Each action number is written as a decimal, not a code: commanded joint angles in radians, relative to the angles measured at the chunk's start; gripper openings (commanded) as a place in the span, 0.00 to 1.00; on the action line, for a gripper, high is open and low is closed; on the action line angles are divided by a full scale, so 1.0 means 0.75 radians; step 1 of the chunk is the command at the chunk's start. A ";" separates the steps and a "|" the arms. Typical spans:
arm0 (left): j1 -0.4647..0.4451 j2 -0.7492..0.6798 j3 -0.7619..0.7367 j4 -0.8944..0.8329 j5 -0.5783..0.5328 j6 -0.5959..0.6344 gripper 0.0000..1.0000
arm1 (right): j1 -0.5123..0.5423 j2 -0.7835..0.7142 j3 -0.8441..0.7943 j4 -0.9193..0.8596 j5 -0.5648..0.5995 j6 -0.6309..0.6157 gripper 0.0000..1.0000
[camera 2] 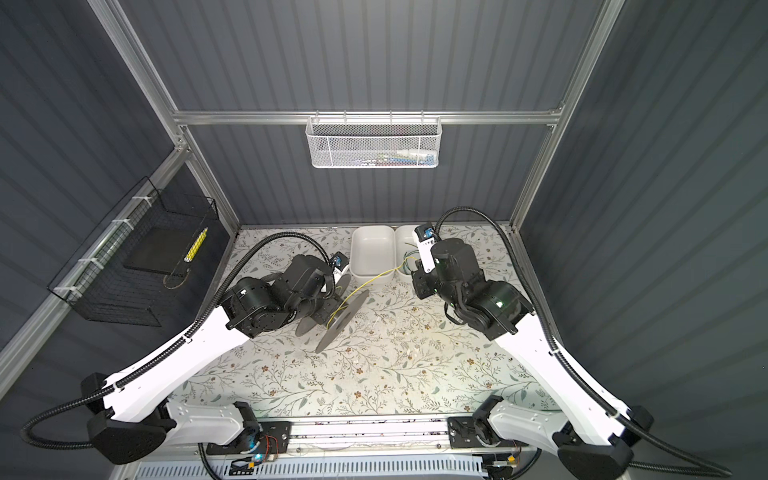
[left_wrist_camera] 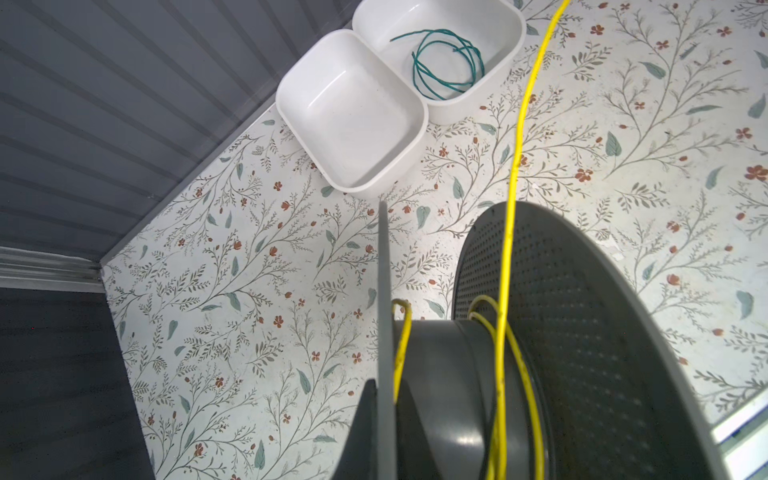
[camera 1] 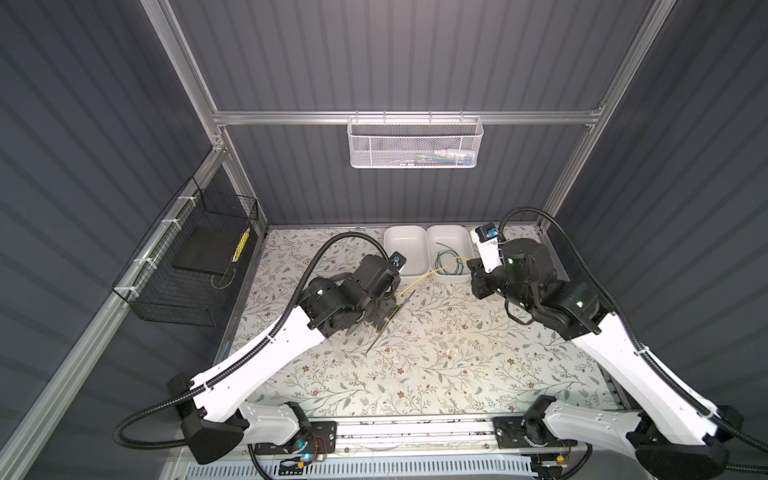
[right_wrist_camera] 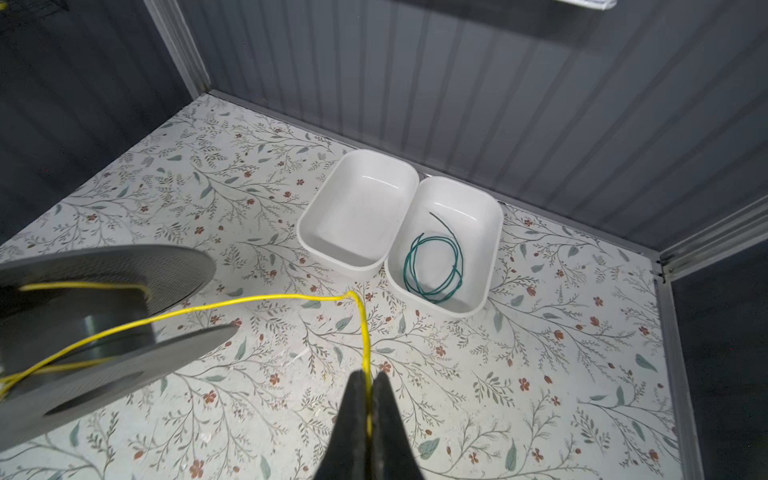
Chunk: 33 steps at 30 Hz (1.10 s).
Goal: Wrap the cables
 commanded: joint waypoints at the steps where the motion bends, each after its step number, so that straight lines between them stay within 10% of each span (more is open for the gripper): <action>1: 0.003 -0.063 0.080 -0.083 0.067 -0.005 0.00 | -0.081 0.026 -0.089 0.160 -0.064 -0.001 0.00; 16: 0.182 0.074 0.573 -0.056 0.275 -0.249 0.00 | -0.181 -0.100 -0.880 0.666 -0.300 0.384 0.00; 25: 0.242 0.203 0.535 0.347 0.058 -0.571 0.00 | 0.310 -0.197 -1.036 0.844 -0.055 0.663 0.00; 33: 0.242 0.395 0.527 0.384 -0.335 -0.430 0.00 | 0.729 -0.323 -0.832 0.658 0.201 0.633 0.00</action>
